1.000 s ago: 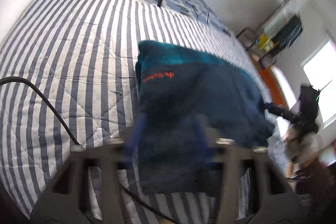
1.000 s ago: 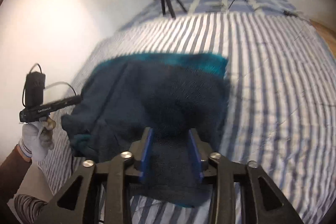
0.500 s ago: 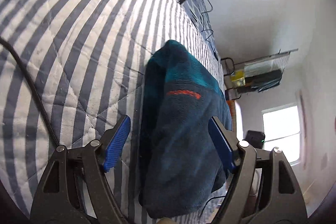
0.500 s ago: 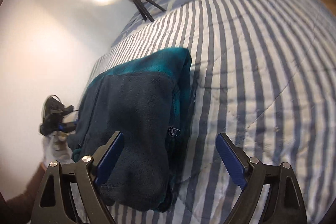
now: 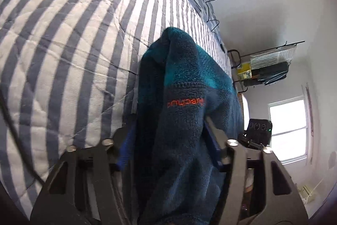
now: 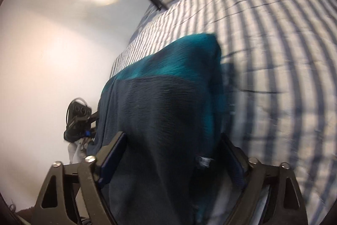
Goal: Fold large clothes
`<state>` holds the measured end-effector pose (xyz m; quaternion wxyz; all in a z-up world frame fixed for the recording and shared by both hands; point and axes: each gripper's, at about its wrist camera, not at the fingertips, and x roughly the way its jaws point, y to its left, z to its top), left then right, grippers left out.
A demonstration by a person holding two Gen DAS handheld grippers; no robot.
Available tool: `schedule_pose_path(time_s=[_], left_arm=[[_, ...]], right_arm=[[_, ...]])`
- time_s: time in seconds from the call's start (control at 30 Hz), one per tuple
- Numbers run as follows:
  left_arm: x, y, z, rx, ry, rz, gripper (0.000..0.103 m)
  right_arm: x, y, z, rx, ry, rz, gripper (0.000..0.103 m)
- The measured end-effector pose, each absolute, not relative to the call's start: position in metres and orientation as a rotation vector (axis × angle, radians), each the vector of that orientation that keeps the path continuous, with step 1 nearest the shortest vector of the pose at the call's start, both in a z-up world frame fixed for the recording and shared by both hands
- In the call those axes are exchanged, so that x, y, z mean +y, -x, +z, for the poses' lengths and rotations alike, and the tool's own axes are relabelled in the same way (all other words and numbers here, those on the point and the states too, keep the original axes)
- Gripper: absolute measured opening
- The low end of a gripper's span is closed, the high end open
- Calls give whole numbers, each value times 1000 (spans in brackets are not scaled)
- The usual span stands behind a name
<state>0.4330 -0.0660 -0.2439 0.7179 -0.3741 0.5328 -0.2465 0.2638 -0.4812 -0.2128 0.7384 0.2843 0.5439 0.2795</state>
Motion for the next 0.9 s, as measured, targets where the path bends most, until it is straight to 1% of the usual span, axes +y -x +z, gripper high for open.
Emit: schedule_pose_path(time_s=[0.03,0.07,0.13,0.2,0.23,0.3,0.5,0.6,0.9], left_arm=[[-71,-434,-241,1176,810,-539,53],[-75,-434,-238,1174,784,-532,52],[-83,-432,-230,1165,724,-519,44],[-88,-432,-225,1161,689,-503,40],[-92,-431,-220,1157,664,-492,38],[-102,-431,-213,1145,609,-471,36],[-134,-423,-191,1093,520,-397,31],[-146,-416,-177,1066,472,-386,29],[-168,-372,-117,984,350,-397,27]], right_arm=[[-476,-265,-212,1195,-603,611,84],[-472,-266,-210,1198,-586,607,81],[-469,-264,-206,1206,-558,590,75],[-470,-261,-203,1208,-549,574,65],[-470,-259,-201,1206,-547,563,62],[-469,-256,-195,1196,-535,544,54],[-447,-251,-168,1188,-394,435,40],[-432,-248,-149,1169,-305,398,36],[-407,-214,-87,1083,-129,349,32]])
